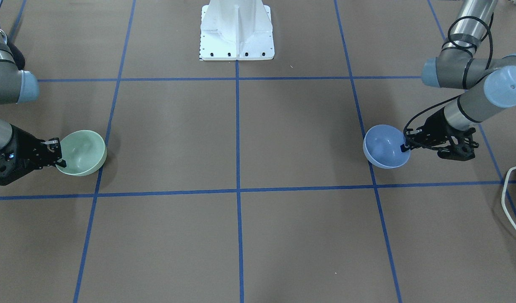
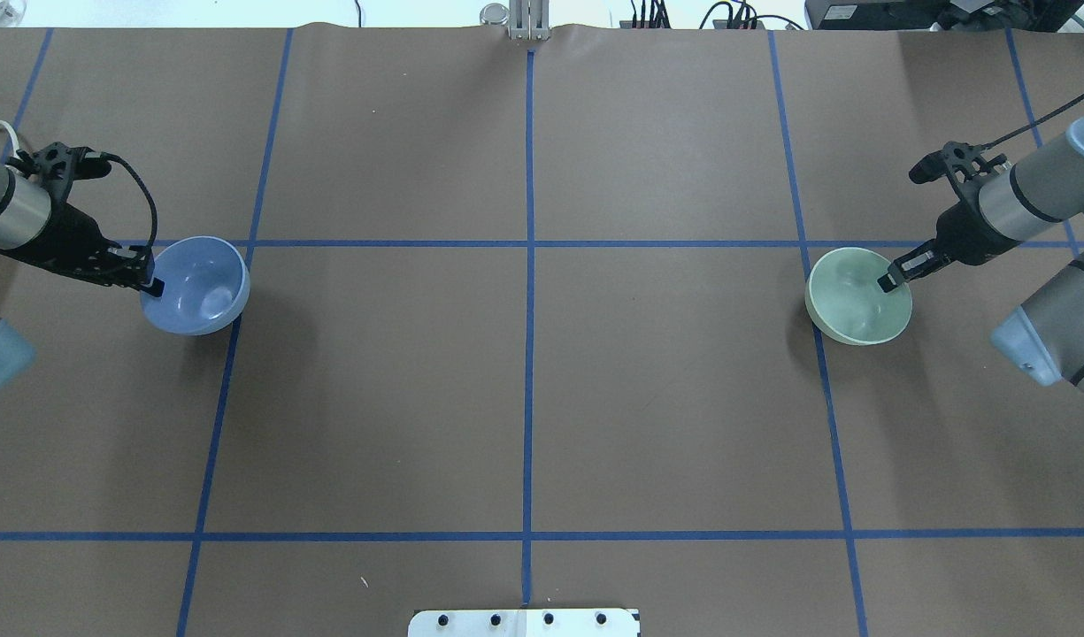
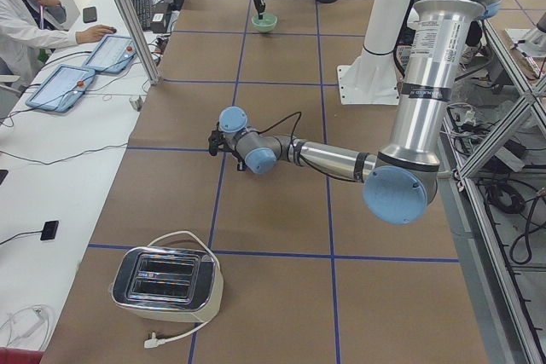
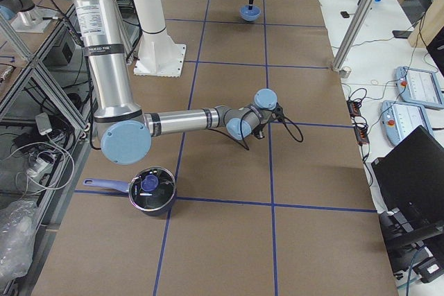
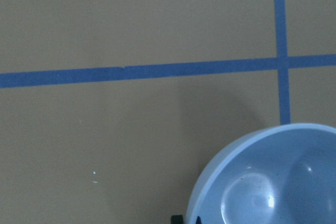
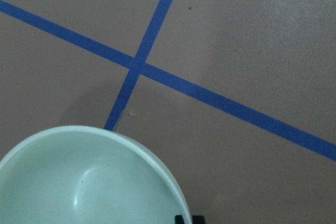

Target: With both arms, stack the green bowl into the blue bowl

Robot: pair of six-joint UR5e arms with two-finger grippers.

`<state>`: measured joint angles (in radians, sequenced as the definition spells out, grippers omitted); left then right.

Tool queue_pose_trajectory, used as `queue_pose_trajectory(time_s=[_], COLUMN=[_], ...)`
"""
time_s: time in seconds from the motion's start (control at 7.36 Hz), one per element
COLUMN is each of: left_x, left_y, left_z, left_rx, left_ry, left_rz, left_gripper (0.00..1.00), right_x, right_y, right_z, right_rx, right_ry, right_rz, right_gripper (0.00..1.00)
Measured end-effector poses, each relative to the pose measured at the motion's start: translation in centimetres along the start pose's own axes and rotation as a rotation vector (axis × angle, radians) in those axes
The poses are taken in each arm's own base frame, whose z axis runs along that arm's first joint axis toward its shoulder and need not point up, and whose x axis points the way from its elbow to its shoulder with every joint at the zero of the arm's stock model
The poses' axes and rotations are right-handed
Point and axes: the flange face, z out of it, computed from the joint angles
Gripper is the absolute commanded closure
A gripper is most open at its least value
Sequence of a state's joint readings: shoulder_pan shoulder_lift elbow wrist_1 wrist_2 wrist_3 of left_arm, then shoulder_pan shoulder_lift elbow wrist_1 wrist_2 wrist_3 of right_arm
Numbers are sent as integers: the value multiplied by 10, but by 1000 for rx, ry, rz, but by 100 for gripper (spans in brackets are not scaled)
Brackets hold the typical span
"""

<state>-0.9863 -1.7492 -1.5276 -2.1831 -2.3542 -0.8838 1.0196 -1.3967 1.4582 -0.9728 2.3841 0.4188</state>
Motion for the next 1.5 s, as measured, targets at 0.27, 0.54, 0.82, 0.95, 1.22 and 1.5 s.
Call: queue_pose_trajectory(time_s=[0.27,0.54,0.82,0.95,1.22,1.5], left_x=[46,130,230,276,349,399], left_y=[-10,-14,-7,0,26,46], left_z=[-15,0,25,36,62,91], left_rx=[23,-1,-1,4,20,30], left_ry=[48,88,80,63,23,4], left_rz=[-63,-134,-181,-201,-214,-228], left_gripper=[100,100,100,100,100,100], right_x=[-7,-30,-77,-107,-161,-217], right_y=[-22,-54,-89,-99,-108,-121], right_z=[-17,-38,-55,-57,-59,-72], right_rx=[22,24,38,42,34,17], right_ry=[-12,-20,-36,-54,-77,-42], right_rz=[6,31,93,128,175,194], right_gripper=[100,100,100,100,100,100])
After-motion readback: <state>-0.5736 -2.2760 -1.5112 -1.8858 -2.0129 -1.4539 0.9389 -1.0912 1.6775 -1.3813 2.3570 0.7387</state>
